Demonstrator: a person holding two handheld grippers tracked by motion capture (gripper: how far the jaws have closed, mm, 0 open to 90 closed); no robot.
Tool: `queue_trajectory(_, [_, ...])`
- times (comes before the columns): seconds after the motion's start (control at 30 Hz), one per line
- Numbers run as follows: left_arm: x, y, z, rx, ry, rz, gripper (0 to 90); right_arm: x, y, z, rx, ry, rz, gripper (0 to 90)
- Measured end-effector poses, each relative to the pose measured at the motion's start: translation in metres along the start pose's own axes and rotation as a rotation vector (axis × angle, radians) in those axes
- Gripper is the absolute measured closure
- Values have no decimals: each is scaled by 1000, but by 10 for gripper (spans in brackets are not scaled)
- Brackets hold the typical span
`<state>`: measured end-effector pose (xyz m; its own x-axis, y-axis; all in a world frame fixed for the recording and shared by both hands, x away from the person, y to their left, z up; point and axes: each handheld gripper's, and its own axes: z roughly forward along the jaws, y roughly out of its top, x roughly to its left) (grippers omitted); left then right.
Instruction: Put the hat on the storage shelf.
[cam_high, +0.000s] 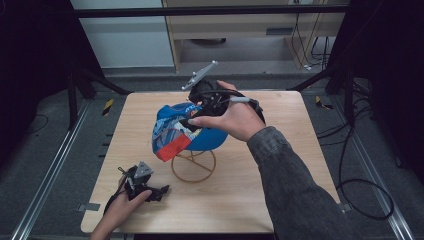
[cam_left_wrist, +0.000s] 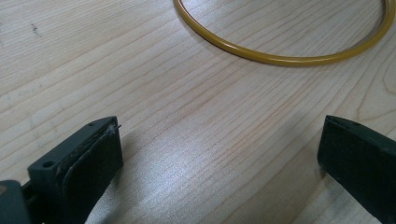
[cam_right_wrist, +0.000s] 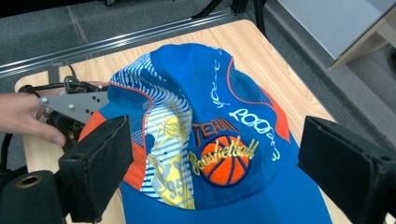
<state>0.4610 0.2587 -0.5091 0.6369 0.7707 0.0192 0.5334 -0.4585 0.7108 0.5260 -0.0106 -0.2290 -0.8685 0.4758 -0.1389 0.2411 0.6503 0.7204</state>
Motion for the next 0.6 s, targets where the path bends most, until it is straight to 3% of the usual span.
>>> queue_trajectory(0.6, [0, 0, 0, -1, 1, -3, 0, -3, -14, -13, -39, -8, 11, 64])
